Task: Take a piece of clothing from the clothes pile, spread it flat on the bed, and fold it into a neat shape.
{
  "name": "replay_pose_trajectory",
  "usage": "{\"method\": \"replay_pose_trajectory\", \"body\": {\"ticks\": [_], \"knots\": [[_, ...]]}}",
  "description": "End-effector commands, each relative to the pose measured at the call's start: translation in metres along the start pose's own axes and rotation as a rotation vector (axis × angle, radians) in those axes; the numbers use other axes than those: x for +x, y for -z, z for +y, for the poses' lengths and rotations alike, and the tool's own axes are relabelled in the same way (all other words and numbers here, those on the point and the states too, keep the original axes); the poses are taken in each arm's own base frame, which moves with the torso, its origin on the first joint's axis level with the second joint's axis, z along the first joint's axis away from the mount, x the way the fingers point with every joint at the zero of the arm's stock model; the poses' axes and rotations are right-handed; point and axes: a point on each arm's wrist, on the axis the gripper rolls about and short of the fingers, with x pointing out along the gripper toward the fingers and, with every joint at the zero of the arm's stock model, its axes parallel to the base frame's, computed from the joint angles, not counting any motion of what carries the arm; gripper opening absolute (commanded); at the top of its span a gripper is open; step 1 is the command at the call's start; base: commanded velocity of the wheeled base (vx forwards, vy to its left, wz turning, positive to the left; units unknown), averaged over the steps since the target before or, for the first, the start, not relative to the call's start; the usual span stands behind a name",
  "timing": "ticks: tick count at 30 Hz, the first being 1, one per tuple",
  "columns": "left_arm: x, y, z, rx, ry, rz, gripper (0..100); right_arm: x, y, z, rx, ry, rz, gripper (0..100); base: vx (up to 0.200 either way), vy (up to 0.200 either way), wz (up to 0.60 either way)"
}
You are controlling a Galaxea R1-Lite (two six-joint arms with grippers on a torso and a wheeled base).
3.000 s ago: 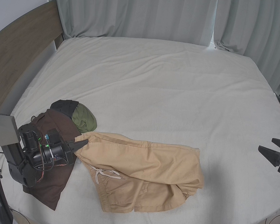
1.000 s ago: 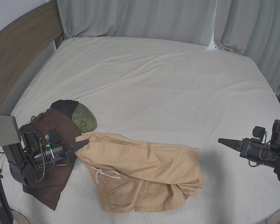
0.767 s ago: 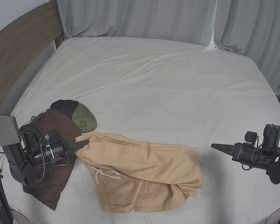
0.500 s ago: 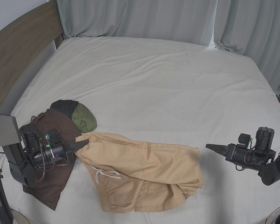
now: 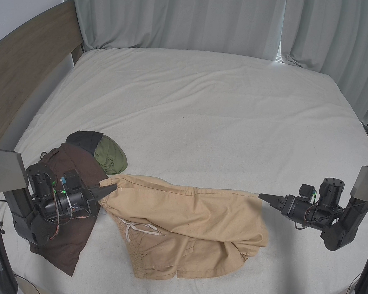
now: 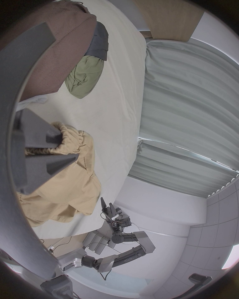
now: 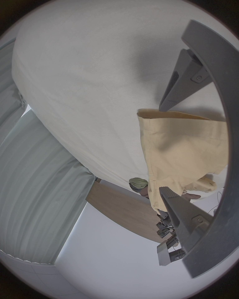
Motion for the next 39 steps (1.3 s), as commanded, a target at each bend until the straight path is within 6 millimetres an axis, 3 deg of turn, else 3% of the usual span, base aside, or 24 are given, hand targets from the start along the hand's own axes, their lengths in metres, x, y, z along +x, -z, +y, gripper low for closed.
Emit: {"method": "replay_pose_trajectory", "body": {"ticks": [1,11,20,30,39], "knots": [[0.000,0.001,0.000,-0.002,-0.001,0.002,0,0.015,0.014,-0.017,0.048,0.013,0.027,100,0.000,0.000,0.00],[0.000,0.001,0.001,-0.002,-0.002,0.002,0,0.031,0.019,-0.015,0.093,-0.030,-0.004,100,0.000,0.000,0.00],[0.000,0.001,0.000,-0.002,-0.001,0.002,0,0.032,0.023,-0.008,0.092,-0.056,0.002,100,0.000,0.000,0.00],[0.000,0.001,0.000,-0.002,-0.001,0.002,0,0.012,0.017,0.026,0.042,-0.143,-0.001,100,0.000,0.000,0.00],[0.000,0.001,0.000,-0.001,-0.001,0.002,0,-0.002,0.003,0.027,0.028,-0.179,-0.023,100,0.000,0.000,0.00]]}}
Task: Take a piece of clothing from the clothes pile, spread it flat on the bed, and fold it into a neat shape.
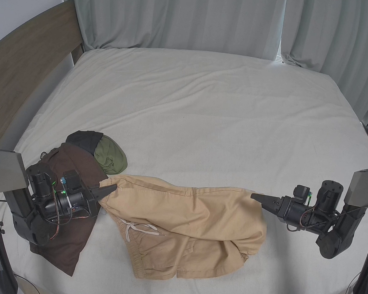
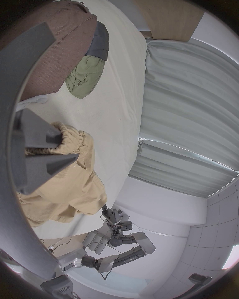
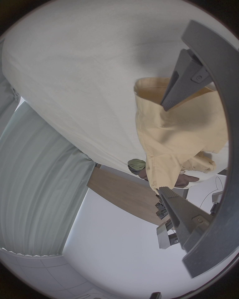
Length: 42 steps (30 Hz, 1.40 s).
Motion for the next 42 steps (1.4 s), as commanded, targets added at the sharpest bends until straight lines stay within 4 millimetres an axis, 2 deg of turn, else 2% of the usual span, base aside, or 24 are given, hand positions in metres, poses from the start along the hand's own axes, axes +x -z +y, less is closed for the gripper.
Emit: {"method": "replay_pose_trajectory", "body": {"ticks": [1,9,14,18,33,34,42], "knots": [[0.000,0.000,0.000,0.000,0.000,0.000,0,-0.009,-0.011,0.004,-0.018,-0.010,-0.034,100,0.000,0.000,0.00],[0.000,0.000,0.000,0.000,0.000,0.000,0,-0.012,-0.021,-0.007,-0.018,-0.006,-0.056,100,0.000,0.000,0.00],[0.000,0.000,0.000,0.002,0.000,0.000,0,-0.001,-0.010,-0.027,0.018,0.021,-0.021,100,0.000,0.000,0.00],[0.000,0.000,0.000,0.003,0.000,-0.001,0,0.003,-0.004,-0.036,0.034,0.033,-0.002,100,0.000,0.000,0.00],[-0.001,0.000,0.000,0.001,0.000,0.001,0,0.012,-0.003,-0.030,0.018,0.006,0.005,100,0.000,0.000,0.00],[-0.001,0.001,0.000,-0.002,-0.001,0.003,0,0.012,-0.003,-0.030,0.016,0.007,0.004,0,0.000,0.000,0.00],[0.000,0.004,-0.001,-0.009,0.003,0.011,0,0.012,-0.002,-0.030,0.017,0.008,0.010,0,0.000,0.000,0.00]]}}
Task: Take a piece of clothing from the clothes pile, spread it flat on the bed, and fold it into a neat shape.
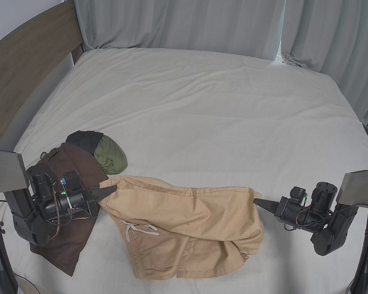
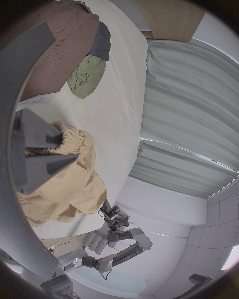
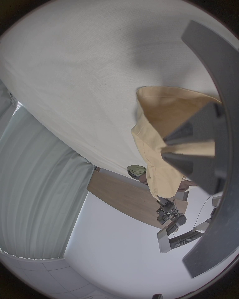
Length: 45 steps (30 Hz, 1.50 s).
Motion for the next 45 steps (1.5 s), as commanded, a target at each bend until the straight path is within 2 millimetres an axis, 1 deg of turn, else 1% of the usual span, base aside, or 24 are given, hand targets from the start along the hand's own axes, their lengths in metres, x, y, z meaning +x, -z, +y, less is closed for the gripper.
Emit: {"method": "replay_pose_trajectory", "body": {"ticks": [1,6,8,9,10,11,13,14,15,16,17,18,20,26,28,33,34,40,45], "knots": [[0.000,0.002,0.000,-0.004,0.002,0.005,0,0.001,0.001,0.000,0.001,-0.001,0.005,0,0.000,0.000,0.00],[-0.001,0.001,0.003,-0.001,-0.007,0.000,0,-0.005,0.003,0.004,0.005,0.003,0.013,0,0.000,0.000,0.00],[0.000,0.000,0.003,0.003,-0.007,-0.005,0,-0.015,0.008,0.015,0.003,-0.008,0.036,0,0.000,0.000,0.00],[0.000,0.000,0.003,0.003,-0.007,-0.005,0,-0.015,0.008,0.015,0.003,-0.008,0.036,0,0.000,0.000,0.00],[0.000,0.000,0.004,0.003,-0.007,-0.005,0,-0.020,0.016,0.022,-0.004,-0.031,0.082,0,0.000,0.000,0.00],[0.000,0.000,0.004,0.003,-0.010,-0.005,0,-0.022,0.021,0.024,-0.014,-0.043,0.109,0,0.000,0.000,0.00],[0.000,0.000,0.004,0.005,-0.009,-0.007,0,-0.024,0.032,0.025,-0.037,-0.043,0.152,0,0.000,0.000,0.00],[0.000,0.000,0.005,0.005,-0.011,-0.007,0,-0.024,0.034,0.025,-0.042,-0.044,0.159,0,0.000,0.000,0.00],[0.000,-0.001,0.005,0.006,-0.012,-0.008,0,-0.025,0.043,0.027,-0.063,-0.044,0.191,0,0.000,0.000,0.00],[0.000,-0.001,0.006,0.007,-0.014,-0.009,0,-0.026,0.047,0.027,-0.070,-0.042,0.205,0,0.000,0.000,0.00],[0.000,-0.001,0.006,0.007,-0.014,-0.009,0,-0.026,0.048,0.027,-0.069,-0.041,0.209,0,0.000,0.000,0.00],[-0.001,-0.001,0.007,0.007,-0.018,-0.011,0,-0.026,0.058,0.024,-0.068,-0.033,0.246,0,0.000,0.000,0.00],[-0.002,-0.001,0.008,0.004,-0.023,-0.009,0,-0.025,0.067,0.021,-0.070,-0.028,0.279,0,0.000,0.000,0.00],[-0.004,0.001,0.007,-0.001,-0.006,-0.005,0,-0.023,0.088,0.006,-0.093,0.002,0.355,0,0.000,0.000,0.00],[-0.004,0.001,0.007,-0.001,-0.006,-0.005,0,-0.022,0.091,0.002,-0.106,0.006,0.363,0,0.000,0.000,0.00],[-0.004,0.001,0.007,-0.001,-0.005,-0.004,0,-0.019,0.087,-0.001,-0.120,0.019,0.341,0,0.000,0.000,0.00],[-0.004,0.001,0.007,-0.001,-0.005,-0.004,0,-0.019,0.086,0.000,-0.124,0.018,0.337,100,0.000,0.000,0.00],[-0.004,0.001,0.007,-0.001,-0.005,-0.004,0,-0.013,0.076,-0.002,-0.157,0.047,0.276,100,0.000,0.000,0.00],[-0.004,0.001,0.006,-0.002,-0.002,-0.003,0,-0.007,0.059,-0.009,-0.184,0.049,0.207,100,0.000,0.000,0.00]]}}
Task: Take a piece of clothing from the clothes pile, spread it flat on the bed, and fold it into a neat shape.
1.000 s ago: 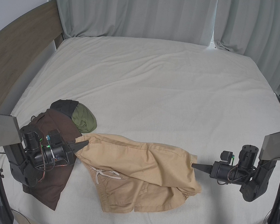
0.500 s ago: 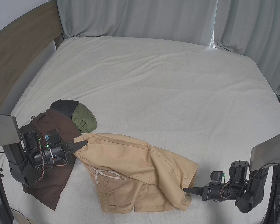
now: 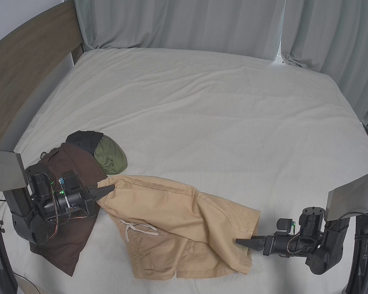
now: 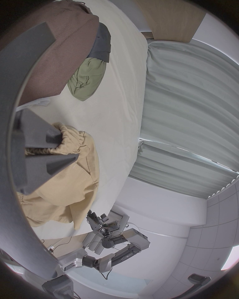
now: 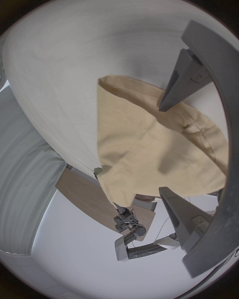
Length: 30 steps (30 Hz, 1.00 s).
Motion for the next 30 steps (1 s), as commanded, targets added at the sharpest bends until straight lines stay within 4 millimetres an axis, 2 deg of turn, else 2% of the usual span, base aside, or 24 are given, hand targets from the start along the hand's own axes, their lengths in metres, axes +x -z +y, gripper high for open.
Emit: {"method": "replay_pose_trajectory", "body": {"ticks": [1,3,9,30], "knots": [[0.000,0.000,-0.001,0.000,0.003,0.000,0,0.001,-0.012,-0.007,-0.018,0.006,-0.049,100,0.000,0.000,0.00],[0.001,0.000,-0.001,0.000,0.004,0.000,0,0.003,-0.020,-0.012,-0.029,0.007,-0.082,100,0.000,0.000,0.00],[0.001,0.000,-0.001,0.000,0.004,0.000,0,0.005,-0.023,-0.013,-0.025,0.003,-0.090,100,0.000,0.000,0.00],[0.001,0.001,-0.002,0.000,0.007,0.003,0,0.025,-0.017,0.017,-0.058,-0.087,-0.039,100,0.000,0.000,0.00]]}}
